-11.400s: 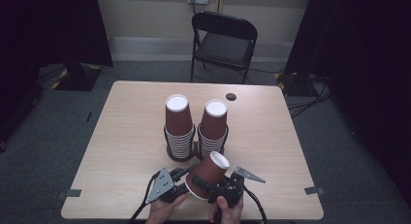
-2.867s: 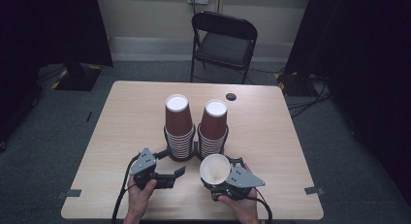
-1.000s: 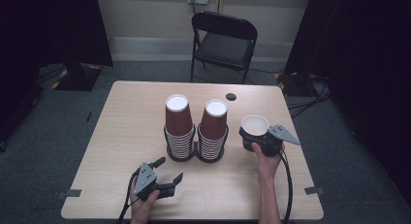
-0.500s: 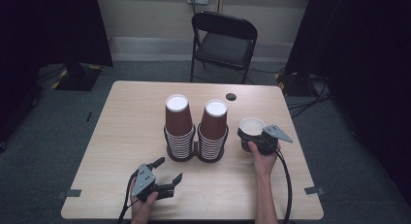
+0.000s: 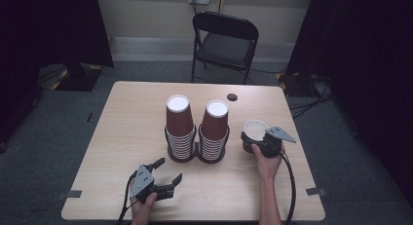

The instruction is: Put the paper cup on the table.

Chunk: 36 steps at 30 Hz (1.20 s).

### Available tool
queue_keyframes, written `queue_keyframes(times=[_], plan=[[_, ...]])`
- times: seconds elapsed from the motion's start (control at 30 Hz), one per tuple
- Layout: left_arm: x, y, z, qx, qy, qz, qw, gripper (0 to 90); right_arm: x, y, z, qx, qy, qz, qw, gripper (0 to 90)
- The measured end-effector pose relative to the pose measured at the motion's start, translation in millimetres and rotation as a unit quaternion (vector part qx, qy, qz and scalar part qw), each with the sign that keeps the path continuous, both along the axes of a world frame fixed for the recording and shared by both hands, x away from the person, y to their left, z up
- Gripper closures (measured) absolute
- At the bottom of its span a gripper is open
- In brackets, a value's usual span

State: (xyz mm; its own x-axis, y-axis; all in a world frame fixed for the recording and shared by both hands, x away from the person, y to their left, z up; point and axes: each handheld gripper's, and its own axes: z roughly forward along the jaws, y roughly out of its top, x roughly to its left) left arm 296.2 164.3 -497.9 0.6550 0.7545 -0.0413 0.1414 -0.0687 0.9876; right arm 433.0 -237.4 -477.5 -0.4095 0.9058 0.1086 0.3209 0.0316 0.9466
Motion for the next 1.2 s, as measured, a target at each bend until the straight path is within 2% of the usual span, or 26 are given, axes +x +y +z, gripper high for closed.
queue_keyframes(times=[0.27, 0.47, 0.57, 0.63, 0.77, 0.93, 1.1, 1.2], plan=[[0.1, 0.0, 0.0, 0.000, 0.000, 0.000, 1.0000, 16.0, -0.3, 1.2, -0.6, -0.008, 0.006, -0.005, 0.9999, 8.1], [0.2, -0.3, 0.2, 0.004, 0.000, 0.000, 1.0000, 16.0, 0.1, 1.5, -2.8, -0.017, 0.026, -0.005, 0.9995, 9.1], [0.0, 0.0, 0.0, 0.000, 0.001, 0.000, 1.0000, 16.0, 0.4, 2.5, -3.7, -0.035, 0.032, -0.007, 0.9988, 11.0], [0.0, 0.0, 0.0, 0.000, 0.000, -0.001, 1.0000, 16.1, 0.0, 2.2, -5.8, -0.042, 0.046, -0.005, 0.9981, 11.7], [-0.3, -0.6, 0.1, 0.003, 0.000, 0.001, 1.0000, 16.1, -0.3, 2.6, -5.9, -0.043, 0.049, -0.004, 0.9978, 11.7], [-0.1, 0.5, 0.1, 0.002, -0.001, 0.000, 1.0000, 16.1, 0.3, 1.6, -9.8, -0.053, 0.067, 0.000, 0.9963, 12.6], [0.1, -0.2, 0.0, 0.001, 0.001, -0.001, 1.0000, 16.0, -3.9, -3.6, -16.7, -0.043, 0.078, -0.004, 0.9960, 12.8], [0.1, -1.1, 0.5, 0.011, 0.000, 0.002, 0.9999, 16.1, -8.2, -6.3, -15.0, -0.044, 0.079, -0.010, 0.9959, 12.8]])
